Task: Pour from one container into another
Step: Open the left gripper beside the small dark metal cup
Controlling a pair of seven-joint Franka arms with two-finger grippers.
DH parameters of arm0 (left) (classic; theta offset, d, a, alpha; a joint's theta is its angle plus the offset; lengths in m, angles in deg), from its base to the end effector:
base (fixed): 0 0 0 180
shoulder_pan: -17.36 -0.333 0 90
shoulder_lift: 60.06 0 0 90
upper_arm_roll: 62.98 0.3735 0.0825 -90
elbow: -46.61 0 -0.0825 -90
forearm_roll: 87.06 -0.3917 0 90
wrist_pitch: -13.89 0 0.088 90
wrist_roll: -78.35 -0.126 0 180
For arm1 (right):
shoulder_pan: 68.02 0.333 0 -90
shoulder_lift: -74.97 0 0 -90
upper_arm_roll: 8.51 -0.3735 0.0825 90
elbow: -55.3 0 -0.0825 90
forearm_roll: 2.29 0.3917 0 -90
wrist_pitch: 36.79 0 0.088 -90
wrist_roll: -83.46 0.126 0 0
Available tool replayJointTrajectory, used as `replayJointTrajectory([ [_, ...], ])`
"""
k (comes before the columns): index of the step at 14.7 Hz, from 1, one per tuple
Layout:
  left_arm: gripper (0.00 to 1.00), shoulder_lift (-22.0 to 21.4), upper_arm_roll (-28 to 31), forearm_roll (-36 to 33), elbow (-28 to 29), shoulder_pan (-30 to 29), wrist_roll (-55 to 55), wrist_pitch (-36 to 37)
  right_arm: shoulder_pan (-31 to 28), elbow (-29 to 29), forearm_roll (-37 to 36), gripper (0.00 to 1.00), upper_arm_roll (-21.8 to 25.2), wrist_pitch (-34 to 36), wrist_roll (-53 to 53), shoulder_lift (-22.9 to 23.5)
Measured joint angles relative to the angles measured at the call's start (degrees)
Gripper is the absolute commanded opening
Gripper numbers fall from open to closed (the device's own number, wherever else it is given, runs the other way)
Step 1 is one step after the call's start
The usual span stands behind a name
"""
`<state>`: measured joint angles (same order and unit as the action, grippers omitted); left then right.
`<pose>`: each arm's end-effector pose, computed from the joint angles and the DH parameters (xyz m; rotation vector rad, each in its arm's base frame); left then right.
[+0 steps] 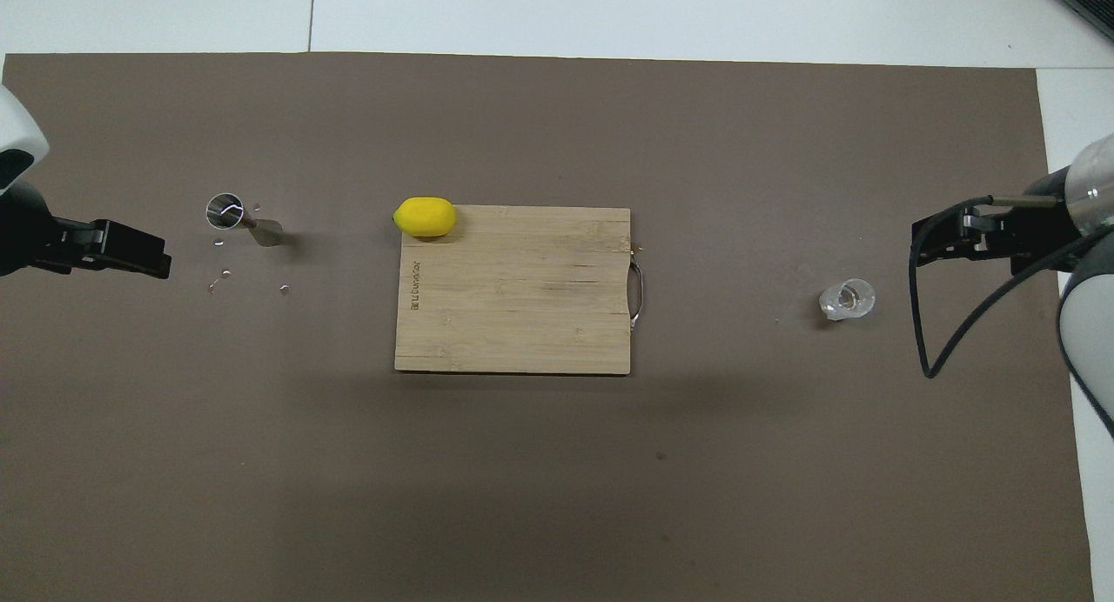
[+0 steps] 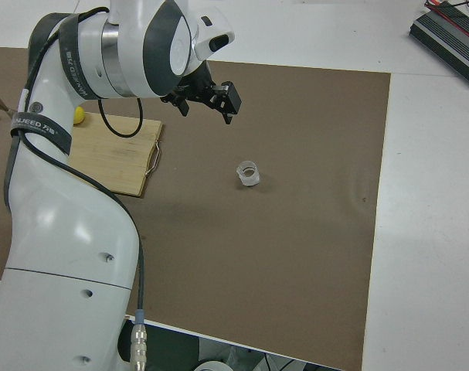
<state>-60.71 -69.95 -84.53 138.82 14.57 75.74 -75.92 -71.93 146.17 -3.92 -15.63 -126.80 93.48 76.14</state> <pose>0.5543 -0.0465 0.6507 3.0935 -0.1826 -0.0484 0.5673 0.0274 0.6443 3.1059 -0.1840 -0.0499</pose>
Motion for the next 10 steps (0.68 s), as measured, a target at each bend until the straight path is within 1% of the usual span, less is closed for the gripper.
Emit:
replayJointTrajectory([
  [5,1.00,0.0,0.1,0.0,0.0,-0.1,0.0,0.4,0.0,0.0,0.0,1.00,0.0,0.0,0.0,0.0],
  [8,1.00,0.0,0.1,0.2,0.6,-1.3,0.1,2.0,0.0,0.0,0.0,1.00,0.0,0.0,0.0,0.0],
  [10,1.00,0.7,0.3,1.5,1.3,-2.7,0.2,2.3,0.0,0.0,0.0,1.00,0.0,0.0,0.0,0.0],
])
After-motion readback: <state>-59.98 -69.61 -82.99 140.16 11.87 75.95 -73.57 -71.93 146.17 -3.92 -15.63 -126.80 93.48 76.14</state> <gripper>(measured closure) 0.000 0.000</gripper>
